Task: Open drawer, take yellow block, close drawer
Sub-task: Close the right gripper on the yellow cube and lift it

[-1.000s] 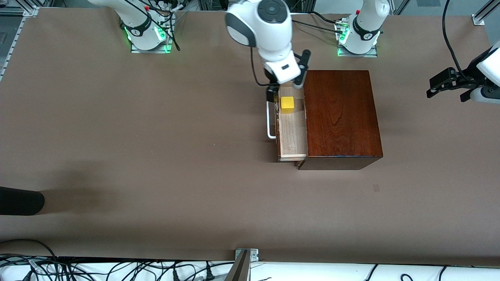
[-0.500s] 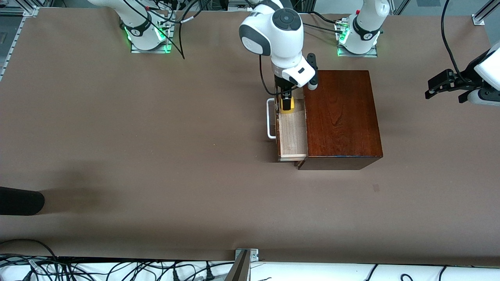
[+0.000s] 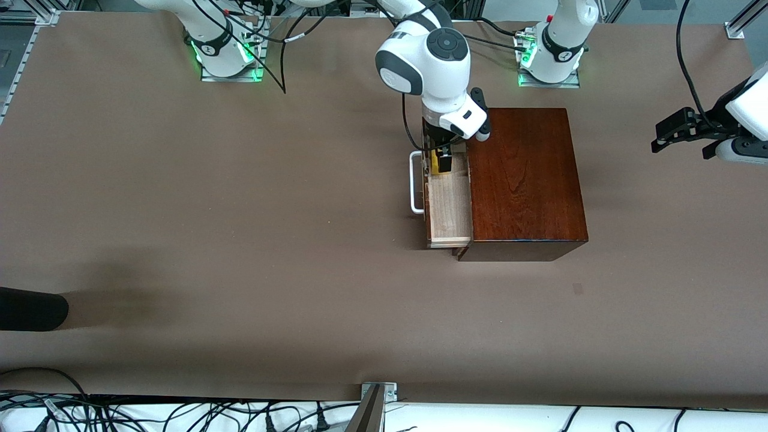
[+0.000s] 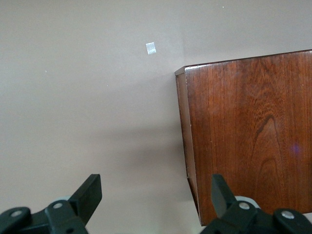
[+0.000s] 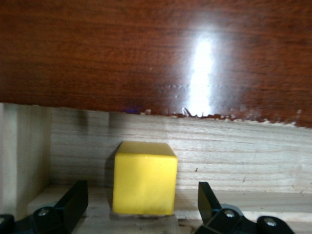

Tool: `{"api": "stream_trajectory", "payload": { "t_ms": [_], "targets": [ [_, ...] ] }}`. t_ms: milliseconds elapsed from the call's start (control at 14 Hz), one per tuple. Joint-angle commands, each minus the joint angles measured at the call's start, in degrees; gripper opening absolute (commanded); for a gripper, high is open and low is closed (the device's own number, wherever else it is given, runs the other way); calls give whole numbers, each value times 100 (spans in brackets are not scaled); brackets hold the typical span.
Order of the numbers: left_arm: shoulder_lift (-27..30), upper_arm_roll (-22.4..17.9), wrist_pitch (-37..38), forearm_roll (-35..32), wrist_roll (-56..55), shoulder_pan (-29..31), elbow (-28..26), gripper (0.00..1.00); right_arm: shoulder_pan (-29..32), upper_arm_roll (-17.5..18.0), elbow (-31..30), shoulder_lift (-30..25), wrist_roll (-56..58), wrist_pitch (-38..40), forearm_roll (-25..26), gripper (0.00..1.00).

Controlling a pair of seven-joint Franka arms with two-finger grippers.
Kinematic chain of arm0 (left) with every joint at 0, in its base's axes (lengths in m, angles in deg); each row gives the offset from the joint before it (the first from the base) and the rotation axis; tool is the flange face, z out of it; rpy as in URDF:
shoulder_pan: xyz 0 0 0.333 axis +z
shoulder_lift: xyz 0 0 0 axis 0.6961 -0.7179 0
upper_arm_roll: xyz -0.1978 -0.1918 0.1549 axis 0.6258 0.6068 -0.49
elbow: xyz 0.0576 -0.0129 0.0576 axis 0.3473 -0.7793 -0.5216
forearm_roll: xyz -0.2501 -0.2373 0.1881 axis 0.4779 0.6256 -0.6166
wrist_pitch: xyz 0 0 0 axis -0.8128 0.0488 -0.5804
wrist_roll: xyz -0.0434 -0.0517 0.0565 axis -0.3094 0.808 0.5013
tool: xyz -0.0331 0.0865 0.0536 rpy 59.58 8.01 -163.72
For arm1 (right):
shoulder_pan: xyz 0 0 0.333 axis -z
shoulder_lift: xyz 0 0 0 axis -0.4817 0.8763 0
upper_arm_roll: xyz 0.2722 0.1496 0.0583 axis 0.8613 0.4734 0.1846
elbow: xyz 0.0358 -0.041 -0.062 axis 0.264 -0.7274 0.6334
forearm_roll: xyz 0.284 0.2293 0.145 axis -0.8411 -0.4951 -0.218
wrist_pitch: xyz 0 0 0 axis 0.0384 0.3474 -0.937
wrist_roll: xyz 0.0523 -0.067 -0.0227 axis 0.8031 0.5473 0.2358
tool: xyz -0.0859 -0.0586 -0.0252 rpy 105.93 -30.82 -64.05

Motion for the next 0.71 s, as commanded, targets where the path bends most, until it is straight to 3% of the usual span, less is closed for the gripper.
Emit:
{"api": "stream_trajectory", "payload": {
  "t_ms": [0,357,429,643],
  "targets": [
    [-82,22,129,167,129,51,188,100,-53,-50,223,205,85,-41,69,100],
    [-90,31,111,176,129,33,197,100,-79,-67,214,328,-38,-147,78,100],
    [-82,31,102,176,129,33,197,100,-71,-68,214,355,14,-173,86,90],
    [-90,31,102,176,129,33,206,100,-79,-76,223,364,-3,-235,174,19]
  ]
}}
